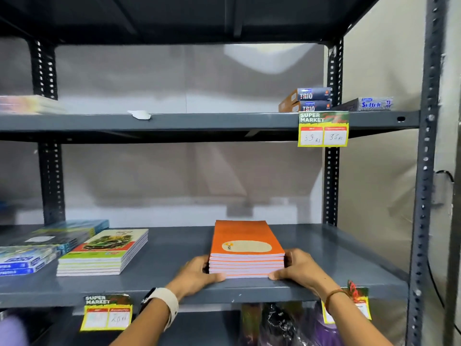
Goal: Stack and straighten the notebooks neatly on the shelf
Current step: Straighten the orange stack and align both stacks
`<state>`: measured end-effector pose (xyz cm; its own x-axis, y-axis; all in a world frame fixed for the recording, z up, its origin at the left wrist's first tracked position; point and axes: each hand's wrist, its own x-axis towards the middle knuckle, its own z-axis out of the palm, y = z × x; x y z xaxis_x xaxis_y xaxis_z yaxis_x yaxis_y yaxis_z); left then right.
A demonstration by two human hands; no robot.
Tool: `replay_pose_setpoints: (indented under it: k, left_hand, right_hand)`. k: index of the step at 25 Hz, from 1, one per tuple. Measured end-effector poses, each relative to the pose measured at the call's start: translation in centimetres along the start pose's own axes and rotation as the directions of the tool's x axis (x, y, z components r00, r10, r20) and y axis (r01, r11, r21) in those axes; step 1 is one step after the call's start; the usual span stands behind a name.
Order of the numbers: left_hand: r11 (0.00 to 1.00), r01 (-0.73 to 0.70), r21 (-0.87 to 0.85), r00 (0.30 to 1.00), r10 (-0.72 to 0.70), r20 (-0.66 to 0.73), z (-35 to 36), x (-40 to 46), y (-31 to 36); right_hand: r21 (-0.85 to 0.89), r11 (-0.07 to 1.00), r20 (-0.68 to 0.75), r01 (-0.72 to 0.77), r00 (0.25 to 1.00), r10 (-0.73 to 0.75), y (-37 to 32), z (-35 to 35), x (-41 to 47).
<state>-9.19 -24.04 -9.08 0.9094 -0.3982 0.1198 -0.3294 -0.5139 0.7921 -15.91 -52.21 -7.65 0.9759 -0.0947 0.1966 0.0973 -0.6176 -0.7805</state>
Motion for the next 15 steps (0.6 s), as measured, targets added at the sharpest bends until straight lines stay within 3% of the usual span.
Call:
replay_pose_setpoints:
  k: [11, 15]
  left_hand:
    - [1.0, 0.03, 0.008, 1.0, -0.029, -0.009, -0.2, 0.3, 0.2]
    - [0.997, 0.014, -0.082, 0.998, -0.009, 0.058, -0.5, 0.6, 0.6]
  right_hand:
    - [-0.024, 0.997, -0.061, -0.068, 0.996, 0.066, -0.7, 0.5, 0.2]
    - [0.081, 0.992, 0.001, -0.094, 0.996, 0.094, -1.1, 0.1, 0.3]
